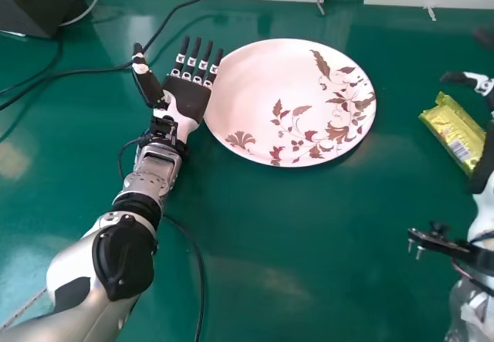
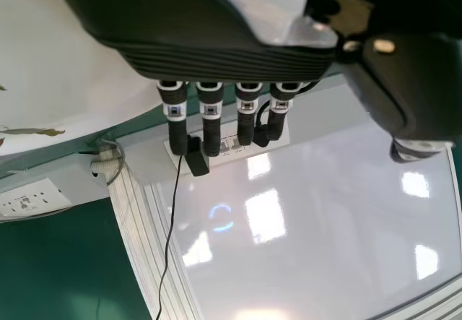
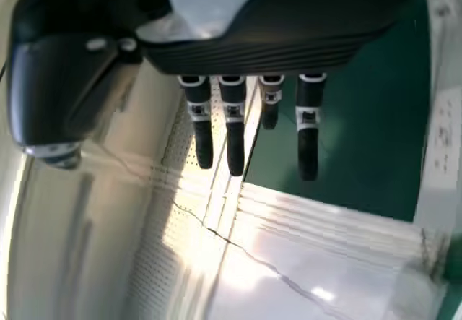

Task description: Pick up biscuit and place it in the plate

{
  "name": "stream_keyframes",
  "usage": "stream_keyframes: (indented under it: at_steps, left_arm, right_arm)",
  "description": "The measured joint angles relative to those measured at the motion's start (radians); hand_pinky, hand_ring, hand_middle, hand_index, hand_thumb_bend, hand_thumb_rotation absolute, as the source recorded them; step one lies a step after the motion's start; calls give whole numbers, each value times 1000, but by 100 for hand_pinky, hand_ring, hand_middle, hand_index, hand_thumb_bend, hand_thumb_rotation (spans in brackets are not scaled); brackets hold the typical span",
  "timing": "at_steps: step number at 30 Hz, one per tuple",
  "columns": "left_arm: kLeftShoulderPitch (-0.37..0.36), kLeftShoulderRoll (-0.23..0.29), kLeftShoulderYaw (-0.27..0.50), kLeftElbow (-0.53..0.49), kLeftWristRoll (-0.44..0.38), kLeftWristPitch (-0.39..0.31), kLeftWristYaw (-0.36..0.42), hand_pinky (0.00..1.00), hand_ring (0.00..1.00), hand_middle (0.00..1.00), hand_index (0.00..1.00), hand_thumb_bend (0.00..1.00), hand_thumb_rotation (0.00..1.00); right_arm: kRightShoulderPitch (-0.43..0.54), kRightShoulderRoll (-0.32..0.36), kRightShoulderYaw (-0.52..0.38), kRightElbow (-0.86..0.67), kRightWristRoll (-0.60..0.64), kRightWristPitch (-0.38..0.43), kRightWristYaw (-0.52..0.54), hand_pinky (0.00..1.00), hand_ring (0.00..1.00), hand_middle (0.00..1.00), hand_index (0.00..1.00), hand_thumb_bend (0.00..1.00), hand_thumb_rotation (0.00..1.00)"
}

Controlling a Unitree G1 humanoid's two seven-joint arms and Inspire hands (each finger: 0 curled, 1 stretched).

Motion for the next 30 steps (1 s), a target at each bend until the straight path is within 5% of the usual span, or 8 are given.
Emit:
stream_keyframes:
  at_steps: [9,16,30]
  left_arm:
    - [0,0,0,1,28,-42,-4,74,88,94,99,84,43]
    - [0,-2,0,1,33,-50,-16,69,87,95,98,83,47]
    - [0,-3,0,1,37,-65,-17,68,86,95,100,92,55]
  right_arm:
    - [21,-37,-16,-206,-308,262,5,54,69,82,88,81,23]
    - [20,-132,-21,-312,-483,444,140,55,69,81,88,79,24]
    - [-59,-290,-17,-349,-800,582,372,56,69,81,86,82,22]
